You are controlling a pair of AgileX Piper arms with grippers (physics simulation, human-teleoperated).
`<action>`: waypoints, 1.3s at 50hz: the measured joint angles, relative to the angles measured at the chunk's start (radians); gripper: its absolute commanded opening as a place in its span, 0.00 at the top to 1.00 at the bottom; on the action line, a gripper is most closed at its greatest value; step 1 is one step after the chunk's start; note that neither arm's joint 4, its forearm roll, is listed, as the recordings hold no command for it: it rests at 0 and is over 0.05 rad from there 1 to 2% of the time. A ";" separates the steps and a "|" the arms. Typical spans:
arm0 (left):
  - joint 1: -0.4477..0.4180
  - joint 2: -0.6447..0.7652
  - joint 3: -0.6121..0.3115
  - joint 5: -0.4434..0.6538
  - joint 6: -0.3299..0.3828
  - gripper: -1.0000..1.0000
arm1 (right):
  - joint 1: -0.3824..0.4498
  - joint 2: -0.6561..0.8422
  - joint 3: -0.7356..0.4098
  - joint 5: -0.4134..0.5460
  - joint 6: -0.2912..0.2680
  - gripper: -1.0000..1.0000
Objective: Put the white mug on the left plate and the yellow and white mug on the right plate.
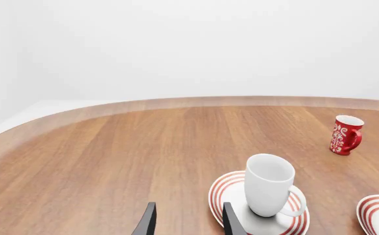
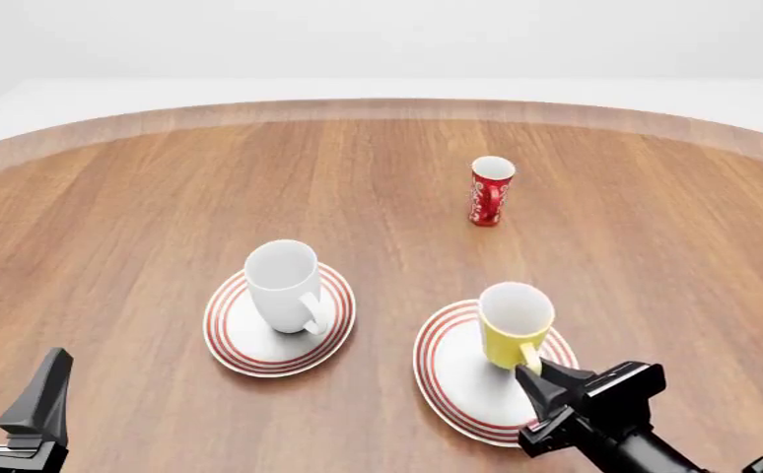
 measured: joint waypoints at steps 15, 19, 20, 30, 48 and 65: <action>0.000 0.000 0.000 0.000 0.000 0.00 | -0.002 0.011 0.000 -0.001 0.013 0.00; 0.000 0.000 0.000 0.000 0.000 0.00 | -0.003 0.011 0.000 0.000 0.016 0.00; 0.000 0.000 0.000 0.000 0.000 0.00 | -0.003 0.010 0.000 0.000 0.016 0.00; 0.000 0.000 0.000 0.000 0.000 0.00 | -0.004 -0.008 0.000 0.018 0.019 0.00; 0.000 0.000 0.000 0.000 0.000 0.00 | -0.003 -0.178 0.000 0.185 0.020 0.00; 0.000 0.000 0.000 0.000 0.000 0.00 | -0.018 -0.566 0.000 0.557 0.012 0.00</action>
